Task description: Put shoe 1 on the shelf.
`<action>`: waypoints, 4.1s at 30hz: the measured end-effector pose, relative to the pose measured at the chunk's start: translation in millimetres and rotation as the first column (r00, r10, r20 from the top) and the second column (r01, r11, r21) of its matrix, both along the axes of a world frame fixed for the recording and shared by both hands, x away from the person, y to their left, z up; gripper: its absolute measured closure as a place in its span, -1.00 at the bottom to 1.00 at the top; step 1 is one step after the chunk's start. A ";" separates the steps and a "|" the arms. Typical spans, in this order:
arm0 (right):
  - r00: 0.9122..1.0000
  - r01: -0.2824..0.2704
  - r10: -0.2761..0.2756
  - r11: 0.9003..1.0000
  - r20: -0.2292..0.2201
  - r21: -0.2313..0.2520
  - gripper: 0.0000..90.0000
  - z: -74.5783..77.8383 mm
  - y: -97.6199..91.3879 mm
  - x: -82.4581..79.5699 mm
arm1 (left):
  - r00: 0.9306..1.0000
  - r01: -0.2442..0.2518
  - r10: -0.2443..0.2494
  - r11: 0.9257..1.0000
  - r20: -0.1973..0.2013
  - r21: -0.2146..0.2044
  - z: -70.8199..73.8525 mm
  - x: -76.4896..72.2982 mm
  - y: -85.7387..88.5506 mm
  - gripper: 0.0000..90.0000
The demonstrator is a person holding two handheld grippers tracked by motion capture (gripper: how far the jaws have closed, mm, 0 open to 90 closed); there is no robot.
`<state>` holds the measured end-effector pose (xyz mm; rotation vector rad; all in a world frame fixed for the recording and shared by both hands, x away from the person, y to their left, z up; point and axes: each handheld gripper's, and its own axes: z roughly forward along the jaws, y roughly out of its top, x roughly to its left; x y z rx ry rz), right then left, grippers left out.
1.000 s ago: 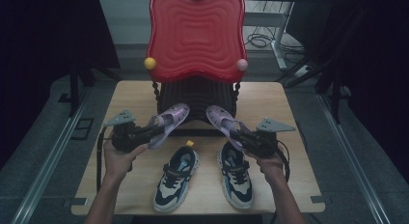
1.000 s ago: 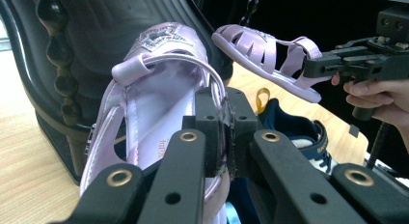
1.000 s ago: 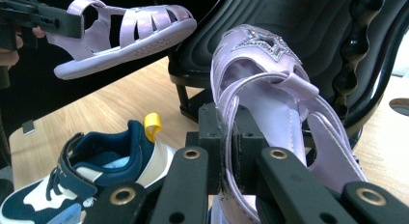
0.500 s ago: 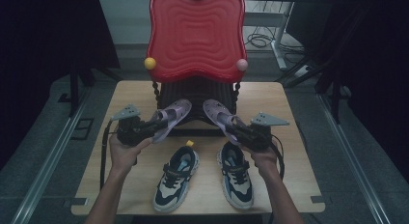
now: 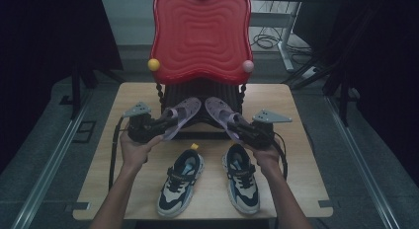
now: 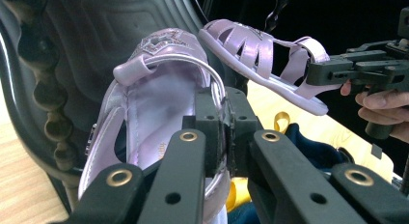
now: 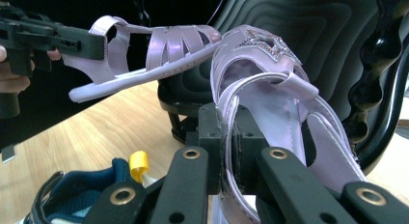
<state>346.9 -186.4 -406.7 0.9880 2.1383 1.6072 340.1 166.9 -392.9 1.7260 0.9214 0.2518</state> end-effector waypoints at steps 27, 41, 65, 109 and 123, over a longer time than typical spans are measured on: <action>0.996 0.074 -0.073 0.997 0.059 -0.006 0.89 9.3 19.3 21.4 | 0.996 -0.072 0.071 0.997 0.055 0.020 4.8 27.0 -14.3 0.93; 0.986 0.139 -0.137 0.990 0.093 -0.016 0.89 7.7 30.3 33.9 | 0.989 -0.121 0.119 0.993 0.090 0.018 -0.3 39.5 -19.7 0.92; 0.968 0.219 -0.210 0.975 0.140 -0.048 0.89 9.6 59.3 52.8 | 0.978 -0.166 0.163 0.986 0.131 0.011 -0.9 57.6 -35.3 0.93; 0.986 0.161 -0.150 0.969 0.070 -0.185 0.75 -11.5 63.2 69.8 | 0.980 -0.134 0.118 0.987 0.161 0.092 -37.0 60.6 -39.4 0.79; 0.987 0.156 -0.147 0.971 0.060 -0.181 0.88 -13.7 60.6 69.8 | 0.961 -0.156 0.110 0.973 0.252 0.172 -39.1 57.8 -44.4 0.91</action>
